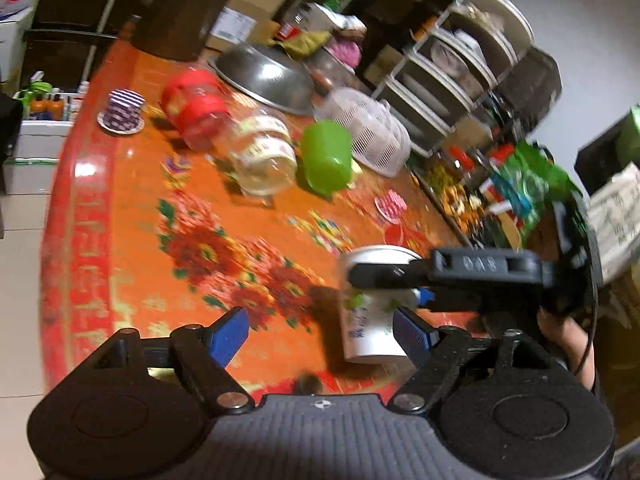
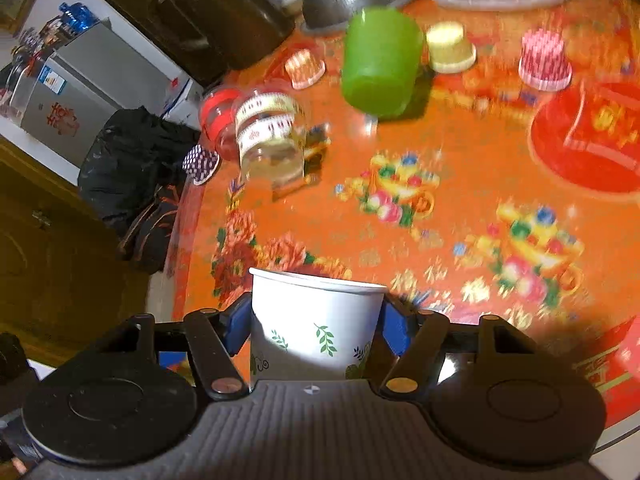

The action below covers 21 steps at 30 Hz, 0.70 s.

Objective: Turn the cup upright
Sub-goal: 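Open the left tool and pull it away while the right tool holds the cup, then turn the cup rim-up with the right tool, set it on the table, open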

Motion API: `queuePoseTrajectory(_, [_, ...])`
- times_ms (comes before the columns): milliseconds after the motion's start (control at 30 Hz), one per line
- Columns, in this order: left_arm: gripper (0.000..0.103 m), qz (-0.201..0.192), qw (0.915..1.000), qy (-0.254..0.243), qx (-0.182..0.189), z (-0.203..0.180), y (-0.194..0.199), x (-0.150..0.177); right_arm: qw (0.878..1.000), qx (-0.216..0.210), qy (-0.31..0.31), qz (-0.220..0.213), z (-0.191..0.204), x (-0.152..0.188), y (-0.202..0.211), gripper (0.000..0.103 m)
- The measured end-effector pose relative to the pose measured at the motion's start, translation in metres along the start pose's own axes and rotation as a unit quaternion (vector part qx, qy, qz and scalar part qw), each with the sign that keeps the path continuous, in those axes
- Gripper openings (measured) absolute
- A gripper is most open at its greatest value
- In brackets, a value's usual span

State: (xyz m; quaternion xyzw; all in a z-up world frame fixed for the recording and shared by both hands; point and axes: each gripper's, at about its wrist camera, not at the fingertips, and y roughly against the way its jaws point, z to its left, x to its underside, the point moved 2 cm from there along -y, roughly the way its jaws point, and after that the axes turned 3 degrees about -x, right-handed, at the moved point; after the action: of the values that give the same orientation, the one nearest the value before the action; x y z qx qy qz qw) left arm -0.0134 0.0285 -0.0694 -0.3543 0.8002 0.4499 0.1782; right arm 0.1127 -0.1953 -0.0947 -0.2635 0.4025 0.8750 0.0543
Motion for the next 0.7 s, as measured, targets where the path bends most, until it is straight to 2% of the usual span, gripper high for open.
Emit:
queuePoseTrajectory(133, [0.082,-0.023,0.9997,0.004,-0.002,0.006,0.009,-0.005,0.996,0.030,0.052,-0.068,0.013,0.006,0.020,0.066])
queuePoseTrajectory(267, [0.082,-0.035,0.9994,-0.005,-0.006,0.004,0.012,-0.008,0.981,0.056,0.101,-0.153,0.024,0.014,0.042,0.066])
queuePoseTrajectory(333, [0.082,-0.040,0.9992,-0.006,-0.006,0.003,0.012,-0.008,0.967,0.063,0.129,-0.208,0.028,0.022,0.055,0.066])
queuePoseTrajectory(467, [0.082,-0.047,0.9988,-0.011,0.000,0.001,0.012,-0.006,0.919,0.103,0.193,-0.326,0.033,0.048,0.066,0.066])
queuePoseTrajectory(533, [0.082,-0.053,0.9985,-0.013,0.004,0.000,0.013,-0.005,0.898,0.121,0.217,-0.362,0.031,0.061,0.060,0.066])
queuePoseTrajectory(633, [0.082,-0.063,0.9977,-0.016,0.015,-0.001,0.014,-0.003,0.886,0.121,0.204,-0.397,0.022,0.077,0.046,0.067])
queuePoseTrajectory(700, [0.082,-0.070,0.9971,-0.020,0.020,-0.002,0.016,-0.002,0.870,0.126,0.222,-0.421,0.017,0.093,0.031,0.067])
